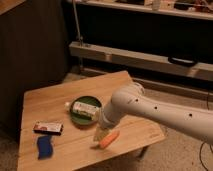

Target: Place the pepper in the ceramic cup

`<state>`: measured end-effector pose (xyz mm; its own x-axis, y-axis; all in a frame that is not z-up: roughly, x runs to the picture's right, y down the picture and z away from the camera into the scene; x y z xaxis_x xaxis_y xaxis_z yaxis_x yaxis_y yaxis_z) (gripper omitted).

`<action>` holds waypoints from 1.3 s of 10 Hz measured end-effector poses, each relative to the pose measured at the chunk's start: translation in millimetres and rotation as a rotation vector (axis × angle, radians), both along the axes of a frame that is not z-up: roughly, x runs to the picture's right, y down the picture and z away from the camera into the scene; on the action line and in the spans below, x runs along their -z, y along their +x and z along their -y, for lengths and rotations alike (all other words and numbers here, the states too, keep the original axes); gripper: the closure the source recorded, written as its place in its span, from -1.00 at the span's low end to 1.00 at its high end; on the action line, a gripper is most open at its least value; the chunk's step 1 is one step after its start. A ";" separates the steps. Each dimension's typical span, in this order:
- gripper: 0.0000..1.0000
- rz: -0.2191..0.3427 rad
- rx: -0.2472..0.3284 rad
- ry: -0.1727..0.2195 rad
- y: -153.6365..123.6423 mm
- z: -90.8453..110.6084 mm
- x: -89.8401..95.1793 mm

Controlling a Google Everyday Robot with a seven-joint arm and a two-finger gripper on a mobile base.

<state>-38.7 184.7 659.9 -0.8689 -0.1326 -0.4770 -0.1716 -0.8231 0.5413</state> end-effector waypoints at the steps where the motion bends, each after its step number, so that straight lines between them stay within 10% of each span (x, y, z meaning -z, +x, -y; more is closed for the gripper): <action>1: -0.25 0.032 0.027 0.004 7.1 -12.2 -14.7; 7: -0.25 0.070 0.135 0.018 5.7 -32.0 -31.4; 13: -0.25 0.109 0.248 0.014 12.5 -104.3 -66.4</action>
<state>-26.2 289.1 726.3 -0.8172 0.0851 -0.5700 -0.4258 -0.7557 0.4976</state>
